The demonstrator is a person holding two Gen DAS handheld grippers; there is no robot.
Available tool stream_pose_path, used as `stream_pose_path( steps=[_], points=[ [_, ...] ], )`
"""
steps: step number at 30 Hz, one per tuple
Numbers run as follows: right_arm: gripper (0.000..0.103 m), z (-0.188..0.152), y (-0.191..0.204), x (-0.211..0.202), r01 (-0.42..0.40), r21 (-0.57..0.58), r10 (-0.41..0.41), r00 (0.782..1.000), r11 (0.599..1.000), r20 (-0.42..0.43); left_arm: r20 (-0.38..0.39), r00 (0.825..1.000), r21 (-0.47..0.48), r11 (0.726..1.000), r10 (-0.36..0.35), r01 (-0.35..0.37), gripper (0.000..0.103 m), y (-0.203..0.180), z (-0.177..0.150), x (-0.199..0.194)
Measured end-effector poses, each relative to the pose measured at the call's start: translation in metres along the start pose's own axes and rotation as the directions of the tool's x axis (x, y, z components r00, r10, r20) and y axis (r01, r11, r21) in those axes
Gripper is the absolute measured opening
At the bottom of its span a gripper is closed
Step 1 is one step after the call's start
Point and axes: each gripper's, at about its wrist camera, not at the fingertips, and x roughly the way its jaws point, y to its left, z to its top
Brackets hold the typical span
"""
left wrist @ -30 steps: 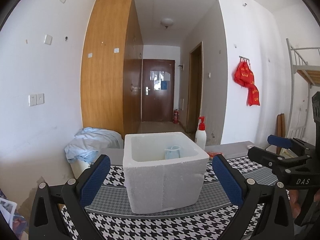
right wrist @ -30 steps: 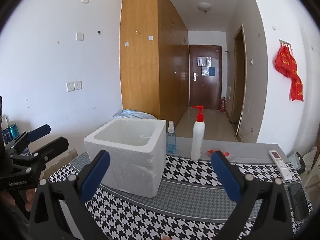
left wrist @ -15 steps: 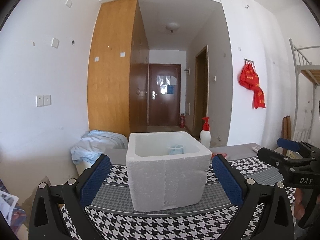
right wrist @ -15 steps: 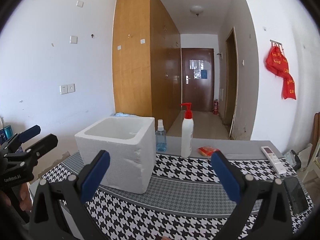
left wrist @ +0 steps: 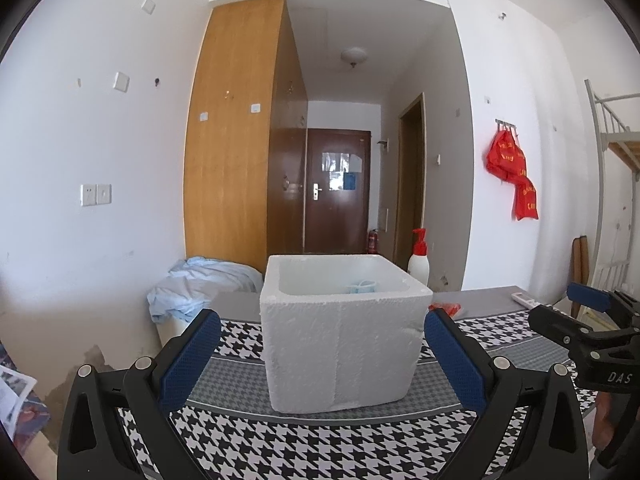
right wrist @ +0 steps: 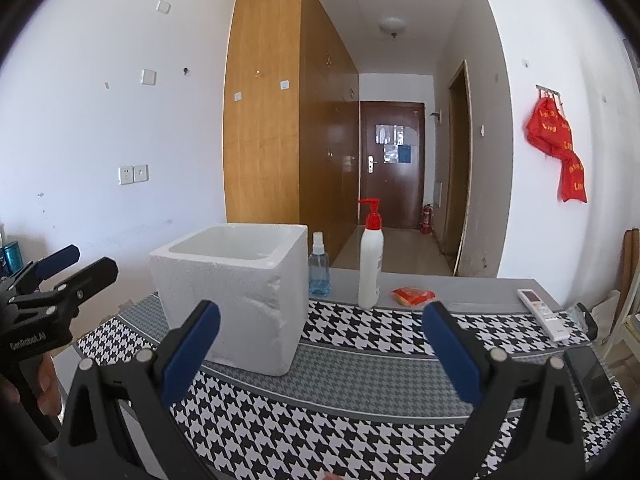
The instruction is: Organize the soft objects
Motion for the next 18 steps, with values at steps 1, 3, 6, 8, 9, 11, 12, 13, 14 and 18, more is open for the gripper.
stream_pose_path(
  steps=[1, 3, 6, 8, 9, 11, 12, 13, 14, 18],
  points=[
    [0.102, -0.002, 0.000, -0.001, 0.001, -0.001, -0.001, 1.000, 1.000, 0.000, 0.001, 1.000, 0.000, 1.000, 0.002, -0.002, 0.102, 0.001, -0.001, 0.000],
    [0.102, -0.004, 0.000, -0.001, 0.003, 0.003, -0.003, 1.000, 1.000, -0.003, 0.005, 1.000, 0.001, 1.000, 0.008, -0.008, 0.102, 0.001, -0.002, -0.001],
    [0.102, -0.007, 0.000, 0.000, 0.009, 0.013, -0.009, 1.000, 1.000, -0.008, 0.005, 1.000, 0.004, 1.000, 0.020, -0.020, 0.102, 0.002, -0.005, -0.003],
    [0.102, -0.009, 0.001, 0.001, 0.017, 0.006, -0.017, 1.000, 1.000, -0.010, 0.001, 1.000, 0.000, 1.000, 0.014, -0.014, 0.102, 0.003, -0.007, -0.004],
    [0.102, -0.010, 0.001, 0.001, 0.019, 0.006, -0.019, 1.000, 1.000, -0.011, -0.001, 1.000, -0.001, 1.000, 0.017, -0.017, 0.102, 0.003, -0.008, -0.004],
    [0.102, -0.012, 0.001, 0.000, 0.014, 0.006, -0.014, 1.000, 1.000, -0.013, -0.005, 1.000, 0.000, 1.000, 0.019, -0.019, 0.102, 0.003, -0.009, -0.005],
    [0.102, -0.013, 0.001, -0.002, 0.015, 0.007, -0.015, 1.000, 1.000, -0.012, -0.009, 1.000, 0.000, 1.000, 0.018, -0.018, 0.102, 0.003, -0.010, -0.005],
    [0.102, -0.013, 0.001, -0.003, 0.014, 0.007, -0.014, 1.000, 1.000, -0.012, -0.013, 1.000, -0.003, 1.000, 0.017, -0.017, 0.102, 0.004, -0.010, -0.005],
    [0.102, -0.014, 0.001, -0.004, 0.011, 0.007, -0.011, 1.000, 1.000, -0.013, -0.016, 1.000, -0.005, 1.000, 0.014, -0.014, 0.102, 0.003, -0.010, -0.006],
    [0.102, -0.015, 0.004, -0.008, 0.007, 0.002, -0.007, 1.000, 1.000, -0.012, -0.009, 1.000, -0.005, 1.000, 0.011, -0.011, 0.102, 0.002, -0.009, -0.013]
  ],
)
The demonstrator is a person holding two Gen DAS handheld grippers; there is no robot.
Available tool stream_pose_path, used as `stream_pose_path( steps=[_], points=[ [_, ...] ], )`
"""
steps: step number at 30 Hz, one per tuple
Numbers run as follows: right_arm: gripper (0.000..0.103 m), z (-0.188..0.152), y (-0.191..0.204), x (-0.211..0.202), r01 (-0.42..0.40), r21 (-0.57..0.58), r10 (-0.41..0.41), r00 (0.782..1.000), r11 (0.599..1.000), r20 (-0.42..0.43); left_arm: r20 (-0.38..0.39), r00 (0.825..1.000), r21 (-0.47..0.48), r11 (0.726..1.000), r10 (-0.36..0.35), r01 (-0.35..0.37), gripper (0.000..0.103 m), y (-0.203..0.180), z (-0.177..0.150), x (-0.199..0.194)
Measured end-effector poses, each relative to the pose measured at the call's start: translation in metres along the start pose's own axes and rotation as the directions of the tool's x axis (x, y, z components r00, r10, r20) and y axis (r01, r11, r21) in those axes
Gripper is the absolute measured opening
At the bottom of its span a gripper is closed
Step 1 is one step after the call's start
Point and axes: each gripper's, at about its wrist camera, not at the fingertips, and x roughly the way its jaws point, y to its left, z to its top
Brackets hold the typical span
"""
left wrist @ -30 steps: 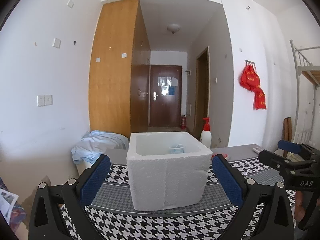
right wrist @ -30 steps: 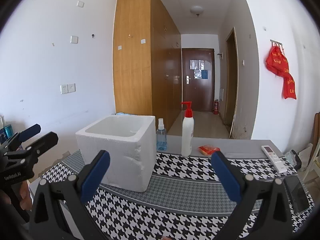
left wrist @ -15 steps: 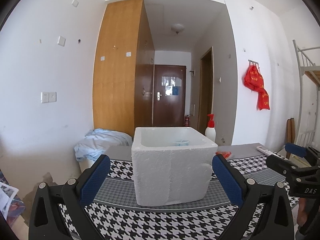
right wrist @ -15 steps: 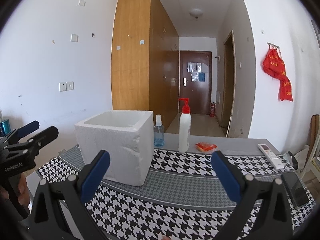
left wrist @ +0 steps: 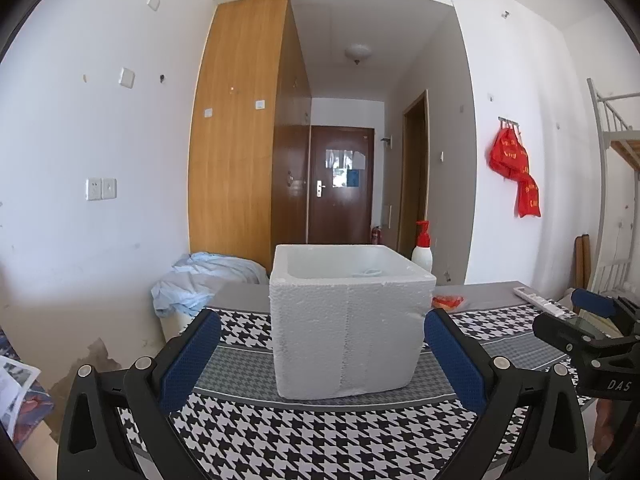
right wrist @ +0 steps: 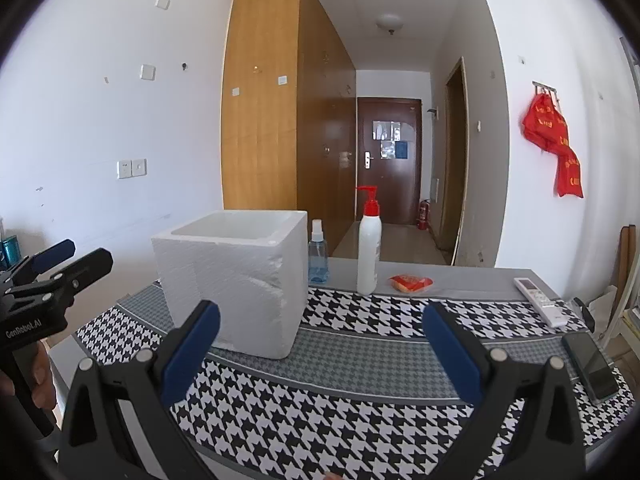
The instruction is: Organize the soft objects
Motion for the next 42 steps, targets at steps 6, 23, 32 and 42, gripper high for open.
stream_pose_path(
  steps=[6, 23, 32, 42],
  points=[
    [0.102, -0.002, 0.005, -0.012, -0.004, -0.006, 0.004, 1.000, 1.000, 0.011, 0.013, 1.000, 0.013, 1.000, -0.001, 0.001, 0.102, -0.002, -0.001, -0.016],
    [0.102, -0.006, 0.007, -0.024, 0.000, -0.013, 0.000, 1.000, 1.000, 0.021, 0.007, 1.000, 0.011, 1.000, -0.011, 0.011, 0.102, -0.006, 0.000, -0.022],
    [0.102, -0.006, 0.005, -0.024, 0.006, -0.009, -0.006, 1.000, 1.000, 0.016, -0.003, 1.000, 0.021, 1.000, -0.016, 0.016, 0.102, -0.010, -0.003, -0.018],
    [0.102, -0.007, 0.003, -0.025, 0.004, -0.008, -0.004, 1.000, 1.000, 0.015, -0.005, 1.000, 0.025, 1.000, -0.014, 0.014, 0.102, -0.012, -0.005, -0.021]
  ],
)
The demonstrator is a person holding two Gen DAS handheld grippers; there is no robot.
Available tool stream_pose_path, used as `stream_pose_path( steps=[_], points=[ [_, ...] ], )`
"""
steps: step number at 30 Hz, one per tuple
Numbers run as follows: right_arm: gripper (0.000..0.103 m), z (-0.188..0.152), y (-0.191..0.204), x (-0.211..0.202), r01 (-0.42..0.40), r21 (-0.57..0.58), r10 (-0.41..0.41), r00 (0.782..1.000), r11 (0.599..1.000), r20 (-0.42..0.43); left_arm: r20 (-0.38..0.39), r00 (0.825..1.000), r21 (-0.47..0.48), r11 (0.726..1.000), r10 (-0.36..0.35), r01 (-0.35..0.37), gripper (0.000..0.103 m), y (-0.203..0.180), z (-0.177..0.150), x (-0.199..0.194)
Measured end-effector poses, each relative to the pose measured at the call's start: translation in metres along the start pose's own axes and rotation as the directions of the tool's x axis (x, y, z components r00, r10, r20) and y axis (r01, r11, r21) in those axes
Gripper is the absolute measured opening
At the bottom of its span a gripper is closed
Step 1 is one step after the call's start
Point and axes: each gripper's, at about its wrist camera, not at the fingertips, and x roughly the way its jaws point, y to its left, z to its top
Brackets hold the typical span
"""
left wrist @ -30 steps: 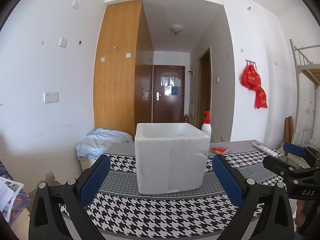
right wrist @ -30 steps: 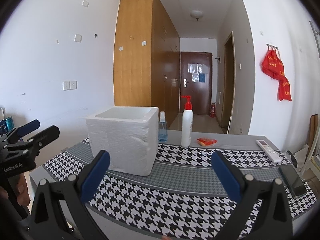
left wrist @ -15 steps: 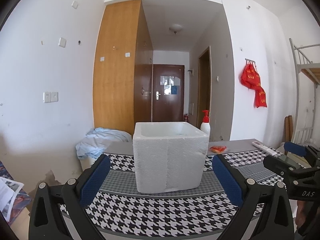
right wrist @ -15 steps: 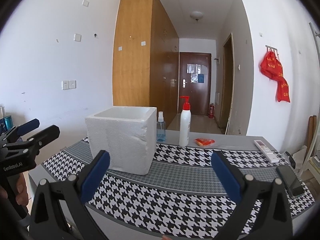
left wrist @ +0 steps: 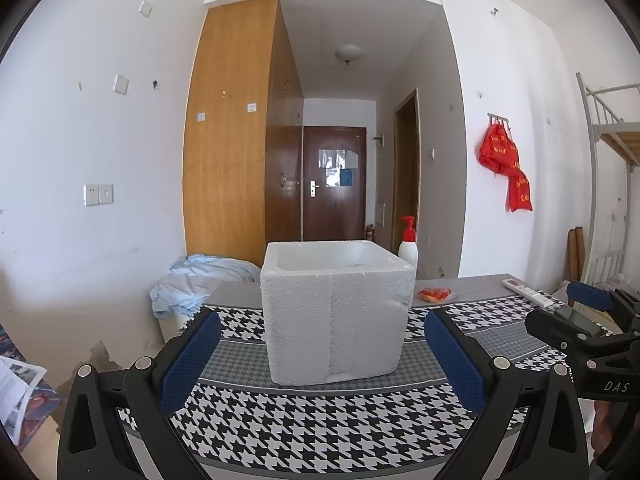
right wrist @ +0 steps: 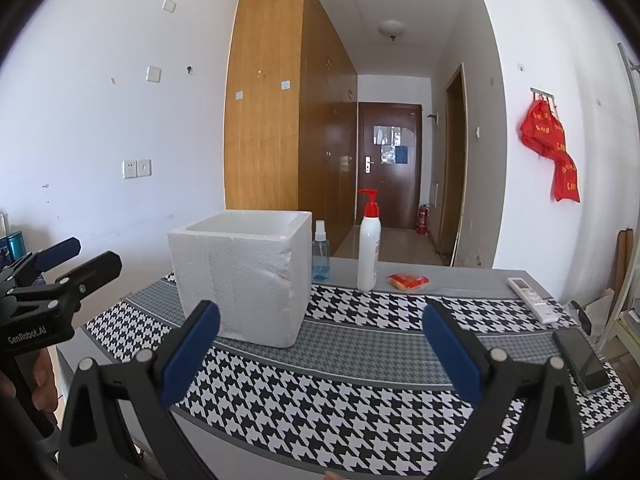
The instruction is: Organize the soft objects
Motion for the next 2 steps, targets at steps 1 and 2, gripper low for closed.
stream_pose_path(
  steps=[1, 2],
  points=[
    [0.102, -0.0001, 0.0000, 0.0000, 0.000, 0.000, 0.000, 1.000, 1.000, 0.000, 0.000, 1.000, 0.002, 1.000, 0.002, -0.002, 0.102, -0.0003, 0.0000, 0.0000],
    [0.102, -0.0002, 0.0007, -0.0002, -0.001, -0.001, 0.001, 1.000, 1.000, -0.001, -0.001, 1.000, 0.005, 1.000, 0.001, -0.001, 0.102, -0.0008, -0.0001, 0.0001]
  ],
)
